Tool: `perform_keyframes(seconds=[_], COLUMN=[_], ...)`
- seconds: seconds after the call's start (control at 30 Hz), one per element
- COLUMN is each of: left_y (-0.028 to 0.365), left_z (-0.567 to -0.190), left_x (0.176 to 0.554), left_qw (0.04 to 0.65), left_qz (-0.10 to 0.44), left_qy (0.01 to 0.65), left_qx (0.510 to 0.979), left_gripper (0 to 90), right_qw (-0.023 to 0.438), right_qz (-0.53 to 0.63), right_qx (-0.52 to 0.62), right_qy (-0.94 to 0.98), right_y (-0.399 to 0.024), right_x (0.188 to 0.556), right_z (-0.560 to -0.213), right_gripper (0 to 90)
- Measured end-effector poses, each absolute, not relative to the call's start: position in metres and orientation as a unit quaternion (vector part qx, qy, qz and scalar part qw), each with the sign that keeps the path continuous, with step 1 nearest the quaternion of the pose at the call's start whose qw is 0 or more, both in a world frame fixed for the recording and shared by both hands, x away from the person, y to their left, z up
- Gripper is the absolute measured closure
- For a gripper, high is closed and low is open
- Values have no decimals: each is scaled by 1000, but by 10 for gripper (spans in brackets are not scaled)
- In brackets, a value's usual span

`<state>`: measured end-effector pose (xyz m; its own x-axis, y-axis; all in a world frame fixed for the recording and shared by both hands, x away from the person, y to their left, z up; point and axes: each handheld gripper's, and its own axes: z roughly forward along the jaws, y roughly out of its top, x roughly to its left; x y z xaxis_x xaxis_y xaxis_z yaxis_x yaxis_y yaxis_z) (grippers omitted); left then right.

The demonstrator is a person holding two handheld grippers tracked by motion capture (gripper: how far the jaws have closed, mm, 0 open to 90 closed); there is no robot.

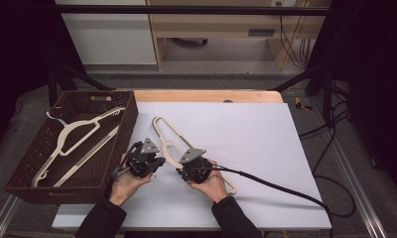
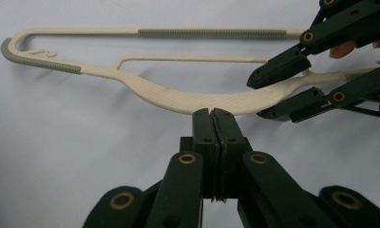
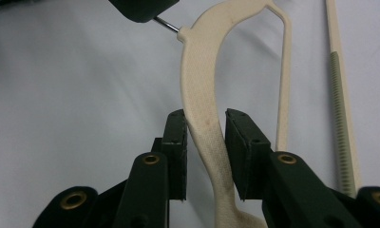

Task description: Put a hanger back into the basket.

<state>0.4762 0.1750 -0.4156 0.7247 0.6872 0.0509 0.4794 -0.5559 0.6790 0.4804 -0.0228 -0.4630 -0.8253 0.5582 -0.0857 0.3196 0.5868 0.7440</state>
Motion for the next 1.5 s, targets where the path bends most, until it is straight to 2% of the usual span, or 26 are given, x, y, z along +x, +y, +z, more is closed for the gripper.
perform_keyframes(seconds=[0.17, 0.33, 0.57, 0.63, 0.77, 1.1, 1.27, 1.5], left_y=[176, 181, 196, 199, 208, 218, 214, 213], left_z=[-414, -409, -385, -379, -369, -369, -372, -373], left_x=[476, 475, 466, 463, 459, 459, 460, 461], left_qw=[338, 372, 465, 475, 492, 501, 490, 488], left_qz=[155, 146, 165, 182, 190, 179, 178, 176], left_qy=[337, 342, 324, 318, 314, 322, 320, 319], left_qx=[865, 850, 807, 800, 790, 783, 791, 793], left_gripper=[886, 860, 395, 291, 167, 69, 59, 64], right_qw=[165, 179, 186, 189, 198, 219, 242, 222], right_qz=[377, 376, 382, 384, 388, 391, 392, 423], right_qx=[243, 222, 203, 206, 209, 234, 258, 268], right_qy=[878, 882, 882, 880, 875, 863, 849, 837], right_y=[-23, -26, -31, -31, -36, -57, -72, -93], right_x=[479, 477, 475, 475, 475, 483, 489, 486], right_z=[-462, -457, -449, -446, -438, -419, -413, -397], right_gripper=[726, 746, 773, 779, 796, 829, 864, 874])
